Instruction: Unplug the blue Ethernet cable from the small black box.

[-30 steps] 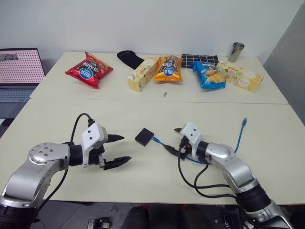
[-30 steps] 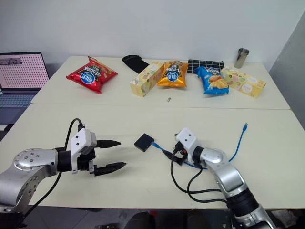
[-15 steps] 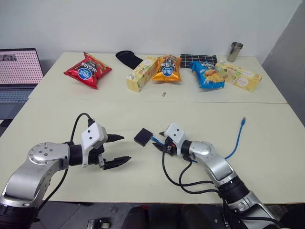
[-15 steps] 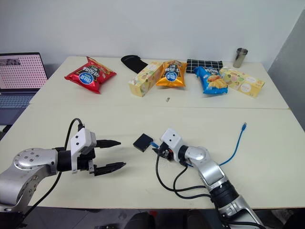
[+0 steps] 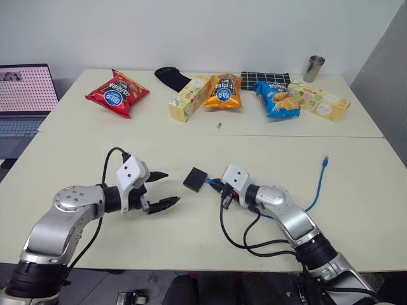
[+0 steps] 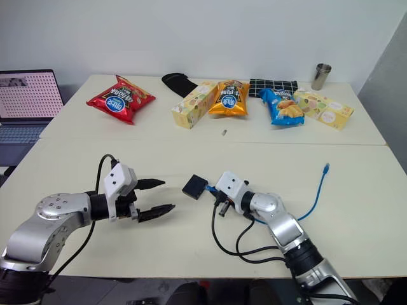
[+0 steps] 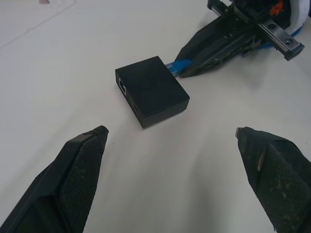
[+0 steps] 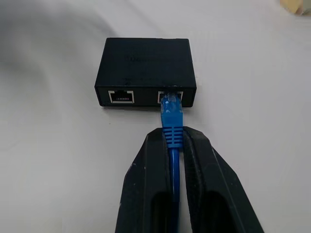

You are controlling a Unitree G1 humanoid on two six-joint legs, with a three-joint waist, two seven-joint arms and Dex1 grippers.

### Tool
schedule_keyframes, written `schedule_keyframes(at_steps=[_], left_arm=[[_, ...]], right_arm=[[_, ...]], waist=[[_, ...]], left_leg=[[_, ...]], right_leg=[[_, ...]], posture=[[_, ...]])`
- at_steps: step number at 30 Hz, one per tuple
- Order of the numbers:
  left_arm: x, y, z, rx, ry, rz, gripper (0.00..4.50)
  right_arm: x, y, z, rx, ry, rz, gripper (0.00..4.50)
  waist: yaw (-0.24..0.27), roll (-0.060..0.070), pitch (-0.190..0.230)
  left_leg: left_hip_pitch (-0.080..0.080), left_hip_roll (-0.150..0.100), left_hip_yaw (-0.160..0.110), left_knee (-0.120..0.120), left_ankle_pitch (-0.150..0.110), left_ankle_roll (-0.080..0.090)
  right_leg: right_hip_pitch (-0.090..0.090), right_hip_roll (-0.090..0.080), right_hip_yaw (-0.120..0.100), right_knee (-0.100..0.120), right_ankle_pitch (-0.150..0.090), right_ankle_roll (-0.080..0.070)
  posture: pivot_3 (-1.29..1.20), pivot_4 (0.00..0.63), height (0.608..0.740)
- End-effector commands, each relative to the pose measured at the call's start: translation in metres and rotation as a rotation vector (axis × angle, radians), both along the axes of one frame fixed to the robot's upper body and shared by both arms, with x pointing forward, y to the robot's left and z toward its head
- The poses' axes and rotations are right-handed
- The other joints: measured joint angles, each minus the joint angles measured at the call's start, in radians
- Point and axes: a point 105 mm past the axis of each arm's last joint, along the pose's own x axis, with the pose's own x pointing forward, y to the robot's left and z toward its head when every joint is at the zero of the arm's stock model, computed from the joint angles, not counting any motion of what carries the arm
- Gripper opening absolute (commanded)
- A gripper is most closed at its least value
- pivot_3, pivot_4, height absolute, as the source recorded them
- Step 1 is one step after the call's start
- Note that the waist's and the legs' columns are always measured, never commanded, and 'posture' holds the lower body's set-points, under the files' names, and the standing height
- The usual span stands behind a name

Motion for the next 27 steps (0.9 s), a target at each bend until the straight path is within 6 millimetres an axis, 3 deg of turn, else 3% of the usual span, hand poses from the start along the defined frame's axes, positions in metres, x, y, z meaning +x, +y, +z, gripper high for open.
schedule_keyframes(at_steps=[1,6,15,18,27], left_arm=[[-0.006,-0.012,0.017,-0.167,0.074,-0.051,4.5],[-0.003,-0.019,0.019,-0.24,0.13,-0.045,4.5],[-0.004,-0.037,0.026,-0.345,0.169,-0.108,4.5],[-0.005,-0.04,0.028,-0.376,0.178,-0.126,4.07],[-0.005,-0.04,0.036,-0.435,0.189,-0.138,2.17]], right_arm=[[-0.011,0.002,0.048,-0.101,-0.391,0.19,0.12],[-0.02,-0.001,0.065,-0.167,-0.605,0.303,0.12],[-0.023,-0.004,0.08,-0.192,-0.785,0.364,0.11],[-0.023,-0.005,0.083,-0.193,-0.827,0.372,0.11],[-0.025,-0.006,0.086,-0.173,-0.918,0.389,0.11]], waist=[[-0.002,0.0,0.0],[-0.003,0.0,0.0],[-0.002,-0.001,0.0],[-0.002,-0.001,0.0],[-0.003,-0.001,0.0]], left_leg=[[0.0,0.0,0.0,0.0,0.0,0.0],[0.001,0.001,0.0,0.0,0.0,0.0],[0.0,0.001,0.0,0.001,0.0,0.0],[0.001,0.001,0.0,0.001,0.0,0.0],[0.001,0.001,0.0,0.001,0.0,0.0]], right_leg=[[0.0,0.0,0.0,0.0,0.0,0.0],[0.0,0.001,-0.001,0.001,0.0,0.0],[0.001,0.0,0.0,0.0,0.0,0.0],[0.001,0.0,0.0,0.0,0.0,0.0],[0.001,0.0,0.0,0.0,0.0,0.0]], posture=[[0.0,0.15,0.74],[0.0,0.15,0.74],[0.0,0.15,0.74],[0.0,0.15,0.74],[0.0,0.15,0.74]])
